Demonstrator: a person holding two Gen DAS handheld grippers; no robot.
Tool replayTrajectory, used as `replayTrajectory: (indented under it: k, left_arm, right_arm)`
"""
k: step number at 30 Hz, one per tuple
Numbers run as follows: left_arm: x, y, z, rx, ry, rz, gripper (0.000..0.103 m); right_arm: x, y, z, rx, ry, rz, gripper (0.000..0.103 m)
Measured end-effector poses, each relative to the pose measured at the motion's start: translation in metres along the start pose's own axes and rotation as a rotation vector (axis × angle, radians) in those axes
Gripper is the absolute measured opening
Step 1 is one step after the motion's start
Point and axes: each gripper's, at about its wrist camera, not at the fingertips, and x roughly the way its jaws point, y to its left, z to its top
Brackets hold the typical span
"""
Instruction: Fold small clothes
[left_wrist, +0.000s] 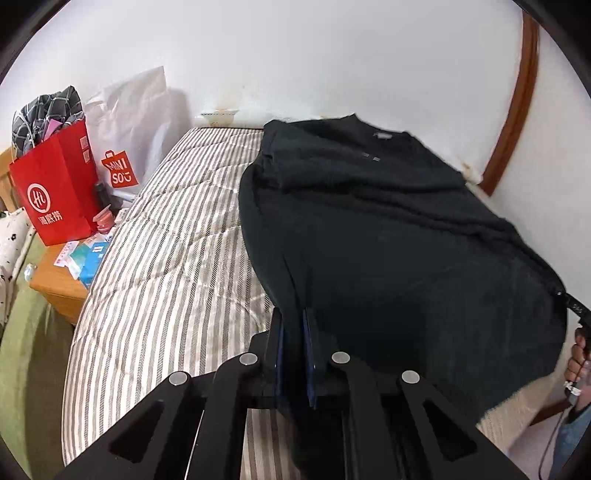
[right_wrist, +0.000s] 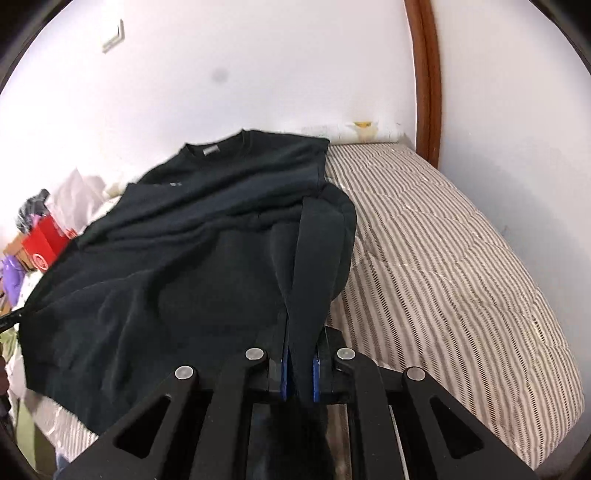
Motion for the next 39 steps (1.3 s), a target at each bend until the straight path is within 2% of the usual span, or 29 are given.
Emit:
replayTrajectory:
  k: [4, 8, 19, 26, 30, 35, 39]
  left_arm:
    - [-0.016, 0.003, 0.0, -0.026, -0.027, -0.05, 0.009]
    - [-0.023, 0.003, 0.01, -0.039, -0.059, -0.074, 0.009]
    - [-0.011, 0.009, 0.083, -0.053, -0.147, -0.083, 0.009]
    - [0.03, 0.012, 0.137, -0.081, -0.149, -0.075, 0.009]
    - [0.066, 0.008, 0.161, -0.063, -0.127, -0.031, 0.009]
    - [0.119, 0.01, 0.175, -0.064, -0.078, 0.028, 0.01]
    - [0.15, 0.024, 0.175, -0.11, -0.017, 0.02, 0.01]
  right_arm:
    - [-0.016, -0.003, -0.001, 0.009, -0.014, 0.031, 0.009]
    - [-0.023, 0.002, 0.013, 0.016, -0.04, 0.052, 0.009]
    - [-0.01, 0.009, 0.081, 0.059, -0.101, 0.124, 0.009]
    - [0.042, 0.011, 0.136, 0.059, -0.076, 0.124, 0.009]
    - [0.079, 0.011, 0.159, 0.055, -0.05, 0.112, 0.009]
    - [0.131, 0.006, 0.168, 0.046, 0.011, 0.075, 0.009]
    - [0.17, -0.005, 0.168, 0.061, 0.073, 0.058, 0.009]
